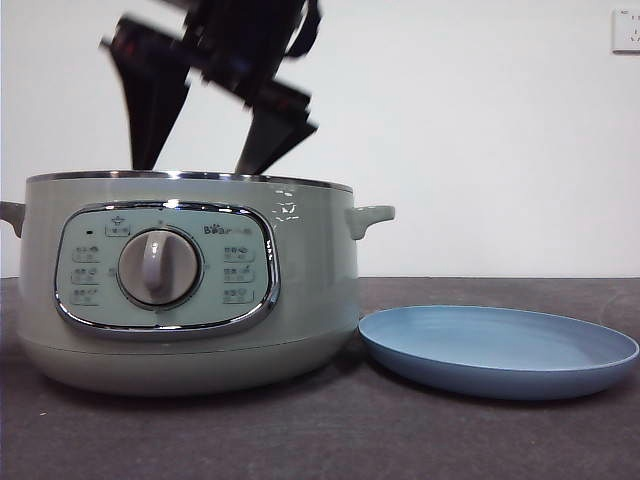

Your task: Take the pumpkin out from the steamer,put the pumpkin in the blue plate,close the lid

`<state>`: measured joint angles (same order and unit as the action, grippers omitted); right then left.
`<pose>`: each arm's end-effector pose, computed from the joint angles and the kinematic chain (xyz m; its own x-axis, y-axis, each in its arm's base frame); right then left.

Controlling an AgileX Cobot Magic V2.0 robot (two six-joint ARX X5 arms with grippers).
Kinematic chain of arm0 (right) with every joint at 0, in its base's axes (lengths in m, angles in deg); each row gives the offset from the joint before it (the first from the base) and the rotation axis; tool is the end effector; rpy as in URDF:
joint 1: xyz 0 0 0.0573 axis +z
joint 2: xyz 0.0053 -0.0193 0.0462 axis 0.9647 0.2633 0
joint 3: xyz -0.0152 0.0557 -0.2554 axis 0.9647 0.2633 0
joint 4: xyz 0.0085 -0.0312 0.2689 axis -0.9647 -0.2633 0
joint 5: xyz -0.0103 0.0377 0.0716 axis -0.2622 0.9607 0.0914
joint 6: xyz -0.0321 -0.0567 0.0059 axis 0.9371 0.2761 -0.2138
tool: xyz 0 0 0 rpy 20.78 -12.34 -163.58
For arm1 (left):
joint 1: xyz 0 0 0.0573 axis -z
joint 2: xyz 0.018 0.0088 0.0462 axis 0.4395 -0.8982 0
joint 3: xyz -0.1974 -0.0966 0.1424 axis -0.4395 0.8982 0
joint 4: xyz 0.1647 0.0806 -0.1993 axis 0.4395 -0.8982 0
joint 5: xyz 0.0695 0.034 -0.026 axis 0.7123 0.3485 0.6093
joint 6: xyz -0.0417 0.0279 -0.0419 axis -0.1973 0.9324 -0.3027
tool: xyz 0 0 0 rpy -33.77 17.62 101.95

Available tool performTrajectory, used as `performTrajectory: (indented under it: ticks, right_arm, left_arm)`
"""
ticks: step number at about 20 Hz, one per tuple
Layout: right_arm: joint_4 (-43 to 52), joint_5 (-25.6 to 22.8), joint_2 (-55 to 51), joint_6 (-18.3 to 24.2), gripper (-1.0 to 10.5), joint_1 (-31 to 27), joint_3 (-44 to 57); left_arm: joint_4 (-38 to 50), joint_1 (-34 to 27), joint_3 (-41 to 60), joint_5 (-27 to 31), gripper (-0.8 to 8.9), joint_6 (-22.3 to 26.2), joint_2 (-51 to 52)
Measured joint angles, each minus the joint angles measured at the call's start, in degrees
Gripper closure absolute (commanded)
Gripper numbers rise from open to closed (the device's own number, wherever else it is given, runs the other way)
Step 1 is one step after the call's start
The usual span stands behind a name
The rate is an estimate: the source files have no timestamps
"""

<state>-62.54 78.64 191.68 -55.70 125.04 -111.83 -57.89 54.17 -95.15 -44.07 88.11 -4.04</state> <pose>0.2931 0.3545 0.2606 0.3279 0.4234 -0.8446 -0.8442 0.5326 -0.0607 0.1069 -0.0358 0.4117 0.9516 -0.0562 -0.3022 0.1204 0.9727 0.1982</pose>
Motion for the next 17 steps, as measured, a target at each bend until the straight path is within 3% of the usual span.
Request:
performTrajectory:
  ticks: [6,7,9,14,17]
  right_arm:
    - [1.5,0.1,6.4,0.3,3.5,-0.4,-0.1]
    - [1.5,0.1,7.0,0.3,4.2,-0.4,-0.1]
    - [1.8,0.0,7.3,0.3,9.5,-0.4,-0.1]
    - [2.4,0.0,4.9,0.3,9.5,-0.4,-0.1]
    - [-4.4,0.0,-2.2,0.3,9.5,-1.5,-0.1]
  left_arm:
    - [-0.4,0.0,0.0,0.0,8.22,0.0,0.0]
    - [-0.4,0.0,0.0,0.0,8.22,0.0,0.0]
    - [-0.4,0.0,0.0,0.0,8.22,0.0,0.0]
    - [-0.4,0.0,0.0,0.0,8.22,0.0,0.0]
    - [-0.4,0.0,0.0,-0.1,8.22,0.0,0.0]
